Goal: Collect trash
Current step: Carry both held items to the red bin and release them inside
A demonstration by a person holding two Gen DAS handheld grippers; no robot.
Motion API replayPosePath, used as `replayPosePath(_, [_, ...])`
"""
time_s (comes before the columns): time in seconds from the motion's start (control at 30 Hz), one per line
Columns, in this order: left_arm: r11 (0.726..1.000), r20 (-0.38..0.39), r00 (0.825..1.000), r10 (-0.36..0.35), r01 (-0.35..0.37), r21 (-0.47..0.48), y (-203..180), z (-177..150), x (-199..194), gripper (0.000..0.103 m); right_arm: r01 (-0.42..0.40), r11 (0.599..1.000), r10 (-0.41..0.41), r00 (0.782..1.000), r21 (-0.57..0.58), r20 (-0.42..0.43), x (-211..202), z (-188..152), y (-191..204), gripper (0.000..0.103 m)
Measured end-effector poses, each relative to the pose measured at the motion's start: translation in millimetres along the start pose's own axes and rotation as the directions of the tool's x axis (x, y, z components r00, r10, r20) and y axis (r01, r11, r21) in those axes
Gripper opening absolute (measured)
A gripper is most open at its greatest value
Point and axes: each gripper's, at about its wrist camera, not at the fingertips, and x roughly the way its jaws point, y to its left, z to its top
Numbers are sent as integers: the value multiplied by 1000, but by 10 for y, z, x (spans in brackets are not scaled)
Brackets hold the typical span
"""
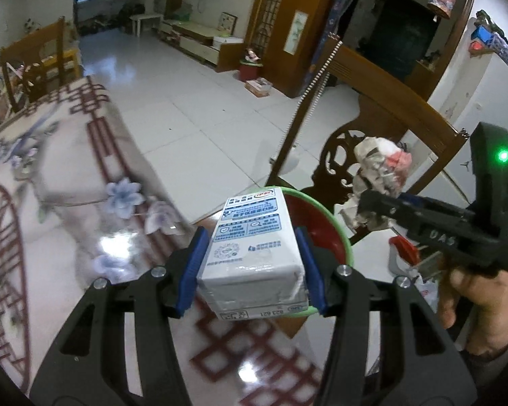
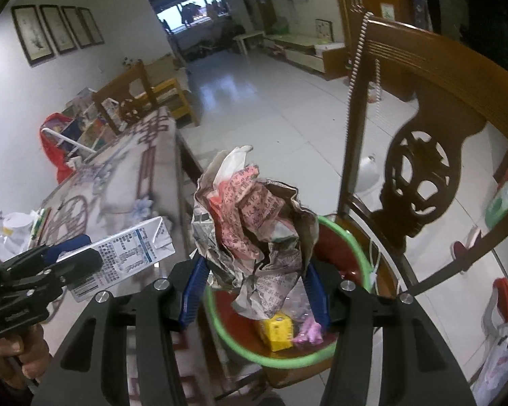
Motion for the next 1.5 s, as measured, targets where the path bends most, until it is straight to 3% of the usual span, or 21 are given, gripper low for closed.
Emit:
replayPosePath(0.4, [998,-46,998,-53,52,-19,-152,87,403,51,36,999,-35,997,15,-62,279,-22,-269,50])
replayPosePath(1.5, [992,-79,993,-93,86,-88,-269,234,709,51,55,998,-55,992,-1,-116,481,32,-298,52])
